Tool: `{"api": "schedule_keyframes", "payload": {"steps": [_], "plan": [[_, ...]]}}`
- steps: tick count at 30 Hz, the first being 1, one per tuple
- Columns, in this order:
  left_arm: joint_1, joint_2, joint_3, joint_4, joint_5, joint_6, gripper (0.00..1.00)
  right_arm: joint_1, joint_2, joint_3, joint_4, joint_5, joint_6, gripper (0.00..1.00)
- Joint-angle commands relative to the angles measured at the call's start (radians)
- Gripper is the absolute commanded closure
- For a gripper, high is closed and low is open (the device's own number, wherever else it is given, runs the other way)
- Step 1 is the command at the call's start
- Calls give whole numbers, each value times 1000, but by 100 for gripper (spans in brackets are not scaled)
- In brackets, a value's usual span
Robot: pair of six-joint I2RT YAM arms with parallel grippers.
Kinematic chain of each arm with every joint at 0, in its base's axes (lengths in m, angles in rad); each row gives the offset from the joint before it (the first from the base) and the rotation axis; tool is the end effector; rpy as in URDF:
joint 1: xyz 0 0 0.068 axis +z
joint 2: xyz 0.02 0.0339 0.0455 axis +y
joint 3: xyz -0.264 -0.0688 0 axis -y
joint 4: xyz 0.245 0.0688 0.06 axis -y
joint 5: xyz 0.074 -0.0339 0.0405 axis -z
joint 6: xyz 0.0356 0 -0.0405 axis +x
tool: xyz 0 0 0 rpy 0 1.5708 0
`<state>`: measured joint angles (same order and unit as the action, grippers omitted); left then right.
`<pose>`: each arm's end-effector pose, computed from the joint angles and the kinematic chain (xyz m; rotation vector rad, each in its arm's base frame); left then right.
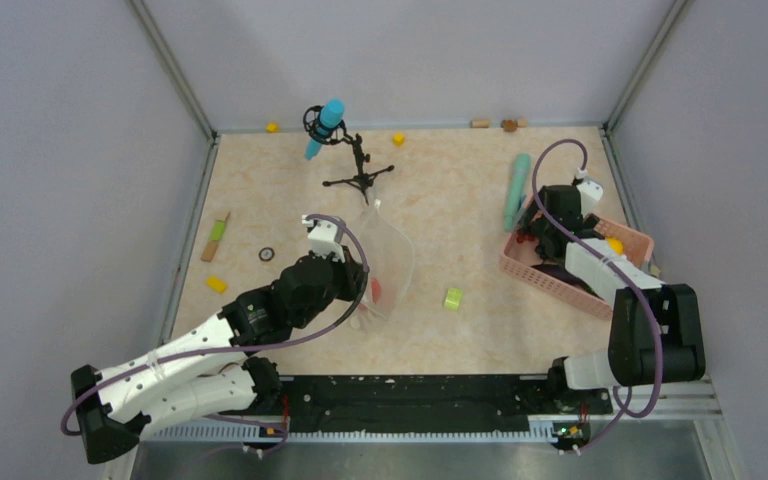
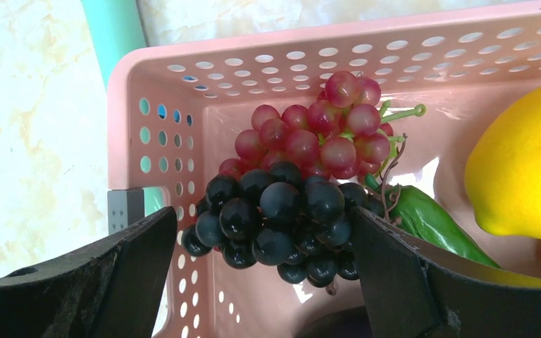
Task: Place the food in the zip-top bag and seal the zipper
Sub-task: Pick up the fake fruit from the bin.
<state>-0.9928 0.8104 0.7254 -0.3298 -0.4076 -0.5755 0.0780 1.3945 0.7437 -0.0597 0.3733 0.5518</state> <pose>0.1128 -0.1472 0.3008 0.1494 1.9973 -0.6240 0.2863 0.0094 0.2028 0.7068 2.1094 -0.0830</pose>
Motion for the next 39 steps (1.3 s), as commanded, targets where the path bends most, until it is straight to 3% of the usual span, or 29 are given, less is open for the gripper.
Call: {"api": "schedule_keyframes", "payload": {"steps": [1,13,18,25,34,39], "plan": [[1,-5,-4,51,9,16,100,-17,28,-20,85,-2,23,11],[2,-14,-12,64,17,18,100,-21,49,-46,108,80,50,26],[3,-12,-15,66,13,18,100,-22,48,-48,107,84,51,40],[3,-15,-16,69,26,19,100,-23,44,-53,115,81,46,71],[3,-19,-22,80,46,18,100,-22,-11,-32,67,52,37,97],[2,-12,-38,107,28,25,100,-23,-194,-29,-30,77,38,100]]}}
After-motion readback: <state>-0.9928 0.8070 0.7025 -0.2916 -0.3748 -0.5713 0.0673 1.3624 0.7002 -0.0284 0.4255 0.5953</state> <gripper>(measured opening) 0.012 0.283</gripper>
